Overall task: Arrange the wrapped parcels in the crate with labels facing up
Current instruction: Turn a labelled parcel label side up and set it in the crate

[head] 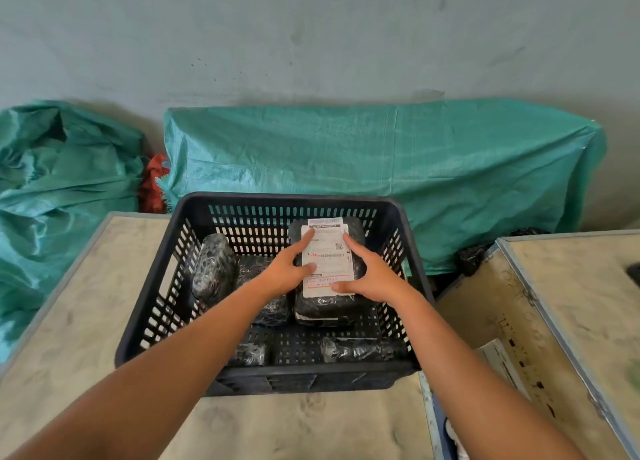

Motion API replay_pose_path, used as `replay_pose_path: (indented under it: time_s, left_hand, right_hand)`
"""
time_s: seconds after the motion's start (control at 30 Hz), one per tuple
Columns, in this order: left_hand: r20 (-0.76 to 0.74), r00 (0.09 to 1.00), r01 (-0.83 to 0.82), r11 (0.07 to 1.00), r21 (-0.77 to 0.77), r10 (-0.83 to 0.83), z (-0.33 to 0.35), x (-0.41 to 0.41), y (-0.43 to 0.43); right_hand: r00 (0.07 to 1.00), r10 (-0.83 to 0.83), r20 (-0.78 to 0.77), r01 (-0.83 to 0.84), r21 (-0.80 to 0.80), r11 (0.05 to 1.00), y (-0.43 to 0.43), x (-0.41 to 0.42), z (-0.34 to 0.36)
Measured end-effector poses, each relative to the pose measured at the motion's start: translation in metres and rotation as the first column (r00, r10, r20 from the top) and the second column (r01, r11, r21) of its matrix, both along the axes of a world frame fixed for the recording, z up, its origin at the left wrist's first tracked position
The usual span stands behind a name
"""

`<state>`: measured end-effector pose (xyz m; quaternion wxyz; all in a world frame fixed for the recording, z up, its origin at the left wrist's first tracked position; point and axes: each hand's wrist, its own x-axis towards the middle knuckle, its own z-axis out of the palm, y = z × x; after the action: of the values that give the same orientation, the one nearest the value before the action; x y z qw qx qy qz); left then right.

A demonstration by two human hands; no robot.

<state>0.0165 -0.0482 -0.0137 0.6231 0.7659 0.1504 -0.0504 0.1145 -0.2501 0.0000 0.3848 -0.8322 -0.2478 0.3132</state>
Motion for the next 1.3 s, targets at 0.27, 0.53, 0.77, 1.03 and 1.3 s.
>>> replay_pose_path:
  time_s: [0.27,0.53,0.77,1.03,1.3]
  left_hand:
    - [-0.076,0.997,0.034,0.944,0.327,-0.009,-0.050,0.018,0.008]
    - [-0.278,0.925,0.363,0.819,0.445,-0.259,-0.081,0.006,0.012]
    - [-0.211,0.959,0.277,0.760,0.587,-0.186,-0.086,0.008,-0.009]
    - [-0.298,0.940,0.322,0.731,0.602,-0.168,-0.073,0.009,-0.022]
    - [-0.264,0.932,0.361,0.723,0.588,-0.250,-0.018,-0.005,-0.020]
  right_hand:
    - [0.998,-0.041,-0.040,0.032,-0.191,0.981,0.019,0.008,-0.050]
    - [0.989,0.085,-0.118,-0.121,-0.335,0.934,0.009,0.012,-0.070]
    - [1.000,0.007,0.009,-0.004,-0.309,0.951,0.009,0.015,-0.069]
    - [1.000,0.011,0.022,-0.003,-0.336,0.942,0.008,0.010,-0.059]
    - [0.986,0.113,0.126,-0.059,-0.372,0.926,-0.027,0.001,0.004]
